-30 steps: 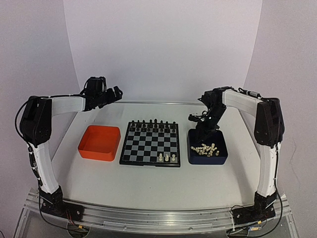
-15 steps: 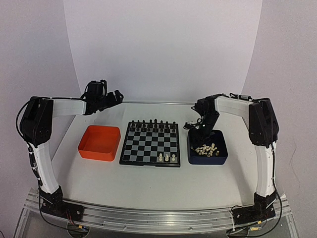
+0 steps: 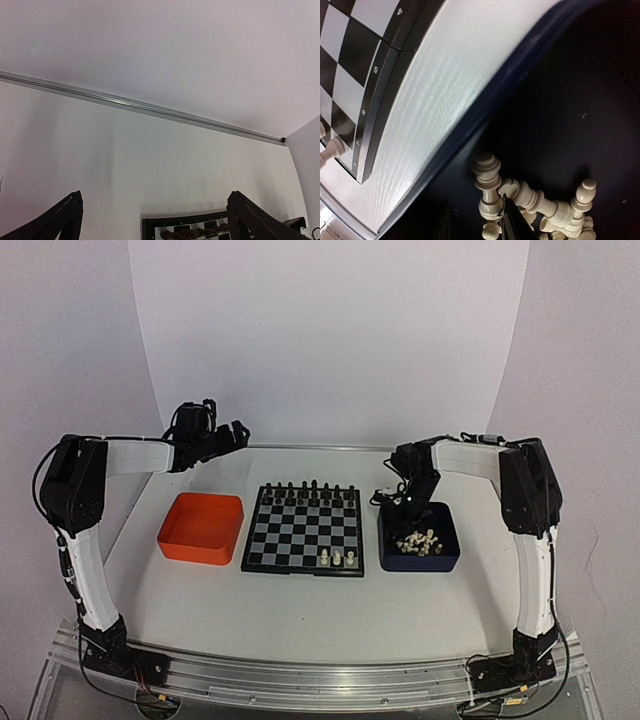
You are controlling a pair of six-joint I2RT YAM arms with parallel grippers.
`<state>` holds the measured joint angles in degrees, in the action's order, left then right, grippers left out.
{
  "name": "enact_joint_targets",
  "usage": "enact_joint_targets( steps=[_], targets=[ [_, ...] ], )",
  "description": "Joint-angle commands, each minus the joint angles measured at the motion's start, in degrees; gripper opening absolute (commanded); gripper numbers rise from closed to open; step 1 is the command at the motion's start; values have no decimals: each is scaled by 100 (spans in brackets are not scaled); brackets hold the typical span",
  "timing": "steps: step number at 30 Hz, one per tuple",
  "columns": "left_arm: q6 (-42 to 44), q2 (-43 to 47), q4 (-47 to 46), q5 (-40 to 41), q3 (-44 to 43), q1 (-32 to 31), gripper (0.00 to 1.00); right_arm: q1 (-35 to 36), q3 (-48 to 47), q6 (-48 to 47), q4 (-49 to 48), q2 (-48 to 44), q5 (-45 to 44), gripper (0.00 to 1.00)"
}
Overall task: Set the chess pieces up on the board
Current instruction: Pick up the chess piece from the storage box.
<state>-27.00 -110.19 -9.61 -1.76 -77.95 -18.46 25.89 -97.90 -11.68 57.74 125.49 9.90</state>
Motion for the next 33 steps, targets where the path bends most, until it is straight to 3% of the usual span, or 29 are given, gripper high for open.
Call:
enact_joint_targets(
  steps=[1, 18, 23, 33],
  targets=[
    [94, 81, -226, -95, -75, -18, 100, 131, 113, 72, -75, -12, -157, 31],
    [154, 160, -236, -68, 34, -21, 100, 325, 391, 246, -452, -22, -912, 23],
    [151, 156, -261, -83, 36, -21, 100, 326, 401, 289, -691, -57, -925, 10],
    [105, 159, -321, -178, 69, -19, 100, 325, 430, 455, -1133, -339, -802, 1]
  ],
)
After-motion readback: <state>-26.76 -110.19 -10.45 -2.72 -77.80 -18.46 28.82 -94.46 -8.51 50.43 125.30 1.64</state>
